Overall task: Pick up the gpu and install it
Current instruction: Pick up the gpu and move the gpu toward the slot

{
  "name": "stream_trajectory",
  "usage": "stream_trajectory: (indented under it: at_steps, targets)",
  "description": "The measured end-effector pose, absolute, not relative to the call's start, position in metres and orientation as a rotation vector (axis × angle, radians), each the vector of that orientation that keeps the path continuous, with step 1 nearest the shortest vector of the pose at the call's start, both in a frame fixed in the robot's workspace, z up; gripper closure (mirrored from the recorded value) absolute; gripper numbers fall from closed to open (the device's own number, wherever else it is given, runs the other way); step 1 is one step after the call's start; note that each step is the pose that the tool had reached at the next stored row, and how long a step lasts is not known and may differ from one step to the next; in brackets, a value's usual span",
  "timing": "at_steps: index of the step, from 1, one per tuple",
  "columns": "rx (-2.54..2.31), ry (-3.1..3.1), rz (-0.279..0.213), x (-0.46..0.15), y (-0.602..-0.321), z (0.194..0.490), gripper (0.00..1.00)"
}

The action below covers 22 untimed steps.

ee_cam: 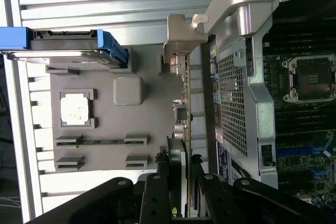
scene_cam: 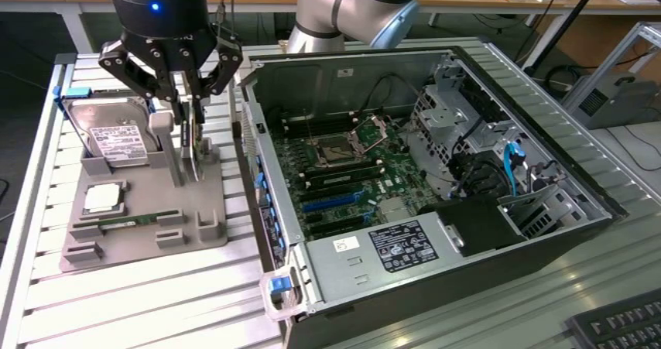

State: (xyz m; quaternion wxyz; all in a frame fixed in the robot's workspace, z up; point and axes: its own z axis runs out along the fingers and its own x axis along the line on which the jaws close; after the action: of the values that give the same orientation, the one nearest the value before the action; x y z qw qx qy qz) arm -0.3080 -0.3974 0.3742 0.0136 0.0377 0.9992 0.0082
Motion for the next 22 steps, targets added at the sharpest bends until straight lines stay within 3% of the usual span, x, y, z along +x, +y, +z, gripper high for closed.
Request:
stream_trajectory:
  at_steps: [22]
  targets:
    - [0.117, 3.112, 0.026, -0.308, -0.3975, 0.3798, 0.73]
